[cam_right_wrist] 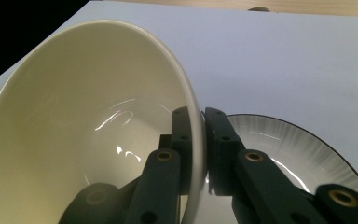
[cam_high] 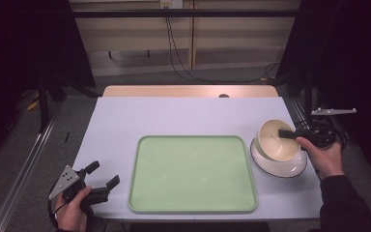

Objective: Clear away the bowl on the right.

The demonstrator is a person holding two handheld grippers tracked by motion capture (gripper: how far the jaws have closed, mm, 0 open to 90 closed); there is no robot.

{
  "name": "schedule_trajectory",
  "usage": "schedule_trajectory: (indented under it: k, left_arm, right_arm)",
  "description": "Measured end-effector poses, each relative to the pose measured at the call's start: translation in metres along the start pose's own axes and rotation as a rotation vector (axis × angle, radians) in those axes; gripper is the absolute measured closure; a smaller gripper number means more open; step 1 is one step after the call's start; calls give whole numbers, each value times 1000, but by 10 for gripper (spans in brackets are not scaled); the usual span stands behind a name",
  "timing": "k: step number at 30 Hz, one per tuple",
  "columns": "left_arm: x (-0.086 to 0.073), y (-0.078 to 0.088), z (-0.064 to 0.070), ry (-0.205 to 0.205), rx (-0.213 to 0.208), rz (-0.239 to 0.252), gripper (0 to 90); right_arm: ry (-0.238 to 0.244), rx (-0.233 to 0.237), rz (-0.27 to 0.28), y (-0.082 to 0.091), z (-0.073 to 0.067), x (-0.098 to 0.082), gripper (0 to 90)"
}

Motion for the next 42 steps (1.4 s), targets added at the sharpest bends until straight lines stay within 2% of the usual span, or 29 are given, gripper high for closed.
schedule_trajectory:
  k: [8, 19, 23, 27, 42]
  left_arm:
    - [0, -1, 0, 7, 0, 6, 13]
    - [0, -1, 0, 9, 0, 5, 13]
    - [0, 0, -1, -3, 4, -1, 13]
    - [0, -1, 0, 7, -1, 5, 12]
    - [0, -1, 0, 8, 0, 5, 13]
  right_arm:
    - [27, 13, -19, -9, -11, 9, 834]
    - [35, 23, -29, -17, -17, 16, 834]
    - [42, 28, -35, -22, -20, 19, 834]
    - [44, 34, -40, -27, -23, 23, 834]
    - [71, 43, -63, -45, -32, 34, 833]
Point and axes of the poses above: each handheld gripper's, and its own axes: y roughly backward along the jaws, x roughly out of its top, z roughly to its right, the point moved 8 cm from there along -y, roughly forward along the jaws, and after that the axes turned 9 degrees about -z, right-handed, at the moved point
